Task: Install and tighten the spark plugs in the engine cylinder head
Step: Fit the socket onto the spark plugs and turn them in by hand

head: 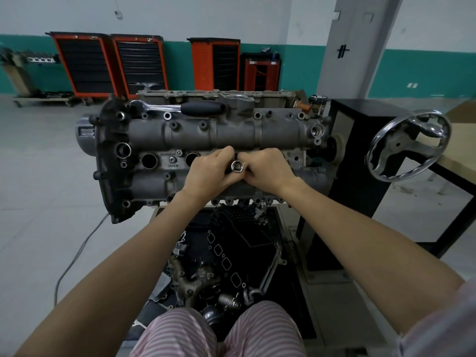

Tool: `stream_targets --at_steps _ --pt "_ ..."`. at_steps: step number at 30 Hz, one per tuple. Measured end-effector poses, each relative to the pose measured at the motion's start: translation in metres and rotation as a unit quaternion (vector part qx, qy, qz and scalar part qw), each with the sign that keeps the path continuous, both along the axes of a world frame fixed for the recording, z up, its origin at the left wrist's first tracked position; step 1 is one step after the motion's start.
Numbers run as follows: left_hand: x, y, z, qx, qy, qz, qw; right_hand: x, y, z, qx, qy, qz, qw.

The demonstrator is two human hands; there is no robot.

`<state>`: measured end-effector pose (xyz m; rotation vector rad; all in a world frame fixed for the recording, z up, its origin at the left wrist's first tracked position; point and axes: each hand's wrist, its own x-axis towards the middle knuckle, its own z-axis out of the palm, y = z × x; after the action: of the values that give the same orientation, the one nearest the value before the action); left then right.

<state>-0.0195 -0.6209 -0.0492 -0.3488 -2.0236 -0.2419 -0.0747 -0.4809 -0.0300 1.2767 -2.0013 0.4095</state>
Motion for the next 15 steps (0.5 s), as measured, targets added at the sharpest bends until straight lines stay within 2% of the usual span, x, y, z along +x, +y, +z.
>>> stream_targets --at_steps 4,8,15 --pt "-0.0023 -0.0017 -0.0025 -0.005 0.007 0.001 1.0 -0.0004 -0.0001 -0.0002 0.003 -0.011 -0.013 1.0" --pt "-0.0002 -0.0009 -0.0025 -0.017 -0.005 -0.018 1.0 -0.007 -0.0034 -0.0001 0.046 -0.044 -0.085 0.994" --pt "0.0019 0.0018 -0.0008 0.017 -0.038 -0.041 0.998 -0.0047 -0.0036 -0.0005 0.058 -0.022 -0.065 0.996"
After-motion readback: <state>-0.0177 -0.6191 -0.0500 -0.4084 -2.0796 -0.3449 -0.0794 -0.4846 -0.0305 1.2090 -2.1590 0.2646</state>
